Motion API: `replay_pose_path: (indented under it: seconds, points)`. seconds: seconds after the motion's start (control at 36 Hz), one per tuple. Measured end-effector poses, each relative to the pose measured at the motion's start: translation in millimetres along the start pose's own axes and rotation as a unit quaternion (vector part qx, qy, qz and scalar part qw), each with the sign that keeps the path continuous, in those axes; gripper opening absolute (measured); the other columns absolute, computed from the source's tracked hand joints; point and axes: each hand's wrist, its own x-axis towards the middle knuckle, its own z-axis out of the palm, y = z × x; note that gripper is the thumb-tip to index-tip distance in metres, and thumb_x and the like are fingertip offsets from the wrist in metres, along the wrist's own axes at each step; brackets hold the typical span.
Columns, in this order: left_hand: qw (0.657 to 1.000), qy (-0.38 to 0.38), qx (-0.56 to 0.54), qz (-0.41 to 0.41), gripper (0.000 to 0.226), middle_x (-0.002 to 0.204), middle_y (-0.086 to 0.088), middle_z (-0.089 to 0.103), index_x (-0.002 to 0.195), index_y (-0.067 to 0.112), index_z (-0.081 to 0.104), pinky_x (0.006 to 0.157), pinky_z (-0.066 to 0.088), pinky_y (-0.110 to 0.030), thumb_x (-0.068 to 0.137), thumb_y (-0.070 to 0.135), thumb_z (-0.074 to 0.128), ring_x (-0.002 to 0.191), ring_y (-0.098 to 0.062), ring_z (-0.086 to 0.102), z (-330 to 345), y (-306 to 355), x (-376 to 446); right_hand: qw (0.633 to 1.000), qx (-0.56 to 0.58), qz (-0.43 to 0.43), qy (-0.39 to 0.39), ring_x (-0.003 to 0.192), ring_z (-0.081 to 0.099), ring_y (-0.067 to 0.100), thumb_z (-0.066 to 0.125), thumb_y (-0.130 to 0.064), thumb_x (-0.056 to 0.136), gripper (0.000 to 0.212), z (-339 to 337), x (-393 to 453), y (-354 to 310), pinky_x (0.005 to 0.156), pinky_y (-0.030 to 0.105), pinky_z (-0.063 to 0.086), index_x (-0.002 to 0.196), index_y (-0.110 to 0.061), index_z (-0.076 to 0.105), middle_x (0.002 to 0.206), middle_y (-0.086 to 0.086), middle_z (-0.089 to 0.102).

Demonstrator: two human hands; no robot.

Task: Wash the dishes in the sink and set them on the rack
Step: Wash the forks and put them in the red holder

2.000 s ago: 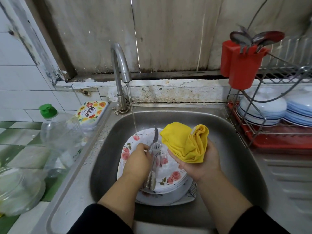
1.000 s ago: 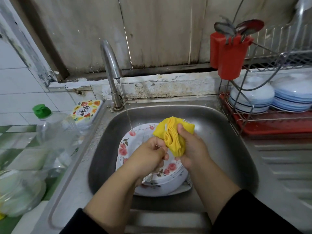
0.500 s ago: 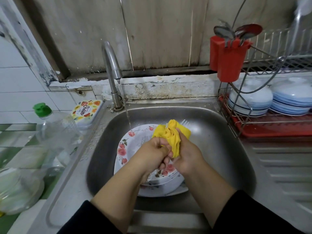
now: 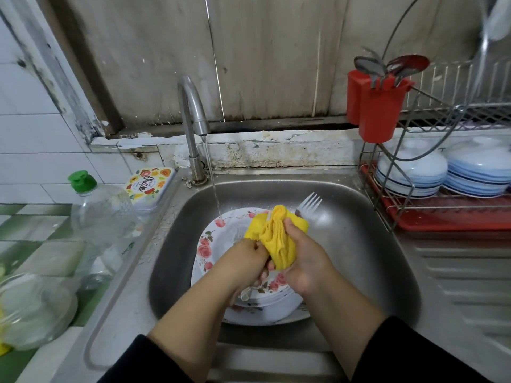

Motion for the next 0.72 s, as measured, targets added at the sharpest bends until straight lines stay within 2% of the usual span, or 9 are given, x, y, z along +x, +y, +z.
replay_pose_path:
  seconds: [0.08, 0.14, 0.22, 0.31, 0.39, 0.44, 0.53, 0.58, 0.72]
  points:
    - [0.997, -0.02, -0.074, -0.03, 0.027, 0.082, -0.004, 0.062, 0.096, 0.008, 0.06, 0.049, 0.045, -0.017, 0.096, 0.034, 0.049, 0.057, -0.007, 0.055, -8, -2, 0, 0.999, 0.045, 0.001, 0.012, 0.09, 0.066, 0.031, 0.047, -0.036, 0.096, 0.034, -3, 6, -7, 0.057, 0.033, 0.055, 0.123, -0.02, 0.059, 0.111, 0.015, 0.067]
    - [0.994, 0.004, -0.098, -0.036, 0.049, 0.106, -0.004, 0.066, 0.118, 0.013, 0.056, 0.075, 0.055, -0.026, 0.086, 0.05, 0.057, 0.086, -0.014, 0.065, -10, -7, 2, 0.998, 0.063, 0.012, 0.008, 0.109, 0.062, 0.031, 0.049, -0.036, 0.095, 0.046, -2, 8, -6, 0.065, 0.039, 0.059, 0.139, -0.023, 0.045, 0.128, 0.014, 0.06]
    - [0.982, 0.027, -0.189, -0.008, 0.036, 0.116, -0.004, 0.066, 0.119, 0.015, 0.058, 0.101, 0.045, -0.037, 0.097, 0.041, 0.045, 0.109, -0.018, 0.06, -8, -6, -1, 0.998, 0.056, 0.033, -0.018, 0.106, 0.063, 0.029, 0.05, -0.037, 0.095, 0.044, 3, 5, -4, 0.072, 0.038, 0.057, 0.134, -0.017, 0.051, 0.126, 0.016, 0.061]
    - [0.941, -0.007, -0.339, 0.015, 0.044, 0.117, -0.003, 0.067, 0.118, 0.017, 0.061, 0.099, 0.046, -0.035, 0.095, 0.047, 0.038, 0.112, -0.015, 0.061, -4, 1, -8, 0.999, 0.032, 0.022, -0.03, 0.111, 0.062, 0.026, 0.046, -0.038, 0.097, 0.043, 5, 2, -2, 0.09, 0.037, 0.05, 0.131, -0.012, 0.054, 0.122, 0.014, 0.064]
    - [0.947, -0.027, -0.316, 0.044, 0.059, 0.108, 0.004, 0.072, 0.114, 0.022, 0.064, 0.091, 0.051, -0.03, 0.075, 0.061, 0.043, 0.102, -0.006, 0.066, -2, 3, -11, 1.0, 0.001, 0.007, -0.019, 0.112, 0.061, 0.026, 0.048, -0.037, 0.097, 0.039, 4, 2, 0, 0.1, 0.04, 0.045, 0.125, -0.013, 0.058, 0.12, 0.013, 0.065]
    - [0.963, -0.002, -0.265, 0.044, 0.042, 0.098, 0.005, 0.074, 0.109, 0.02, 0.065, 0.08, 0.054, -0.022, 0.078, 0.048, 0.057, 0.092, -0.005, 0.069, 2, 2, -8, 1.0, -0.03, 0.002, -0.008, 0.109, 0.063, 0.025, 0.051, -0.037, 0.096, 0.033, 4, 2, 2, 0.1, 0.041, 0.046, 0.117, -0.013, 0.062, 0.117, 0.012, 0.067]
    - [0.963, 0.067, -0.262, 0.004, 0.02, 0.091, -0.002, 0.075, 0.104, 0.014, 0.066, 0.072, 0.055, -0.024, 0.086, 0.023, 0.067, 0.085, -0.014, 0.07, 3, -2, 2, 0.997, -0.072, -0.004, 0.01, 0.112, 0.06, 0.024, 0.056, -0.045, 0.091, 0.053, 6, 2, 5, 0.103, 0.045, 0.043, 0.135, -0.017, 0.048, 0.12, 0.008, 0.066]
    - [0.96, 0.08, -0.267, -0.005, 0.021, 0.093, -0.008, 0.074, 0.107, 0.009, 0.067, 0.071, 0.054, -0.027, 0.087, 0.018, 0.066, 0.086, -0.021, 0.07, 2, -5, 8, 0.995, -0.088, -0.028, 0.032, 0.106, 0.062, 0.02, 0.053, -0.053, 0.088, 0.05, 5, 2, 2, 0.103, 0.044, 0.042, 0.121, -0.016, 0.059, 0.107, 0.004, 0.071]
    - [0.96, 0.077, -0.269, -0.024, 0.028, 0.102, -0.015, 0.072, 0.113, 0.004, 0.065, 0.093, 0.052, -0.041, 0.086, 0.013, 0.067, 0.099, -0.032, 0.067, -4, -5, 7, 0.995, -0.026, -0.042, 0.088, 0.093, 0.065, 0.02, 0.054, -0.042, 0.092, 0.032, -4, 0, -15, 0.079, 0.034, 0.052, 0.095, -0.013, 0.066, 0.097, 0.008, 0.071]
